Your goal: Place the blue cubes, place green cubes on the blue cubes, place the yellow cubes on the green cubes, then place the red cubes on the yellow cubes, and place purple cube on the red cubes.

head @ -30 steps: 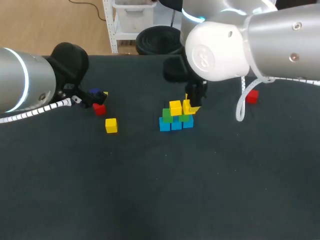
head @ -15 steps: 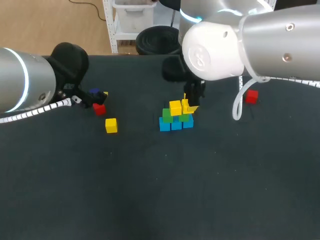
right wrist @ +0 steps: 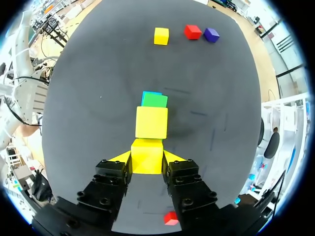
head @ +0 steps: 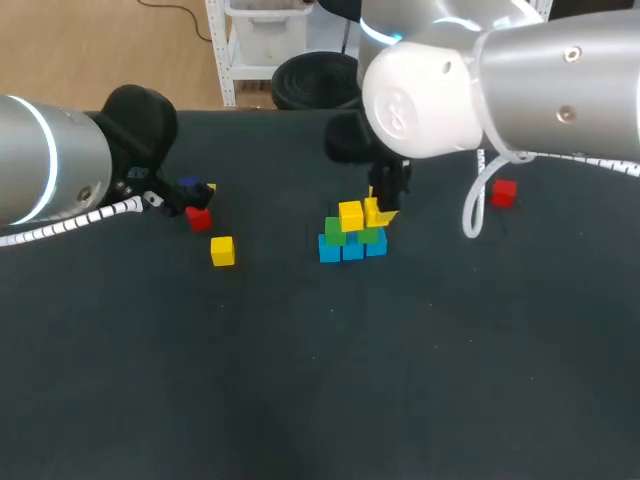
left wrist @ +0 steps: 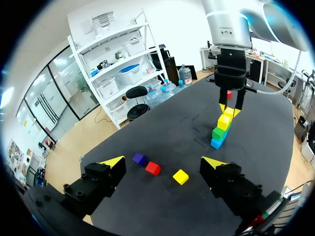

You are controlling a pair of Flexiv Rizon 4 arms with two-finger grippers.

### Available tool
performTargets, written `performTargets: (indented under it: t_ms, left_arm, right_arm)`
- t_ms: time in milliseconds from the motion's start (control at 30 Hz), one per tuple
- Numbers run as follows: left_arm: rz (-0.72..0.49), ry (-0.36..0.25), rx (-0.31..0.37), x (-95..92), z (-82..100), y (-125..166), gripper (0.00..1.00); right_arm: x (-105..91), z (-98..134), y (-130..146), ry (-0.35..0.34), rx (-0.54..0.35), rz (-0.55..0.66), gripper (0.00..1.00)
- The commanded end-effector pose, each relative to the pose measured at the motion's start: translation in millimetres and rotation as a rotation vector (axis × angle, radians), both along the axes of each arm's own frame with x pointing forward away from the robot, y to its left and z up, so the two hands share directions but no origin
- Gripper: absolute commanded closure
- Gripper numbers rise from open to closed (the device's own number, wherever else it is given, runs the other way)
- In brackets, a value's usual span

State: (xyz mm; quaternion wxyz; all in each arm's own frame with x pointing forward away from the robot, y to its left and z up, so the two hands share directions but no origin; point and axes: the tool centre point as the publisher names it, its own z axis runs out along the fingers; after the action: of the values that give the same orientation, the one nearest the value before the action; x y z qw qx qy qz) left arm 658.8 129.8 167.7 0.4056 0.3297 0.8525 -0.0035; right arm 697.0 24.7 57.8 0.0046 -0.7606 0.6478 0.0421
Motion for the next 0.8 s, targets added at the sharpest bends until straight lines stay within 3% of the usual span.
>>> performTargets:
  t_ms: [33,800]
  left_arm:
    - [0.003,-0.004,-0.002,-0.2,-1.1,-0.4,0.0]
    - [0.003,-0.004,-0.002,-0.2,-1.1,-0.4,0.0]
  right_arm:
    - [2.4,-0.1,0.8,0.001,0.0,0.001,1.0]
    - [0.8,-0.9,2.2,0.006,-0.002,0.011,1.0]
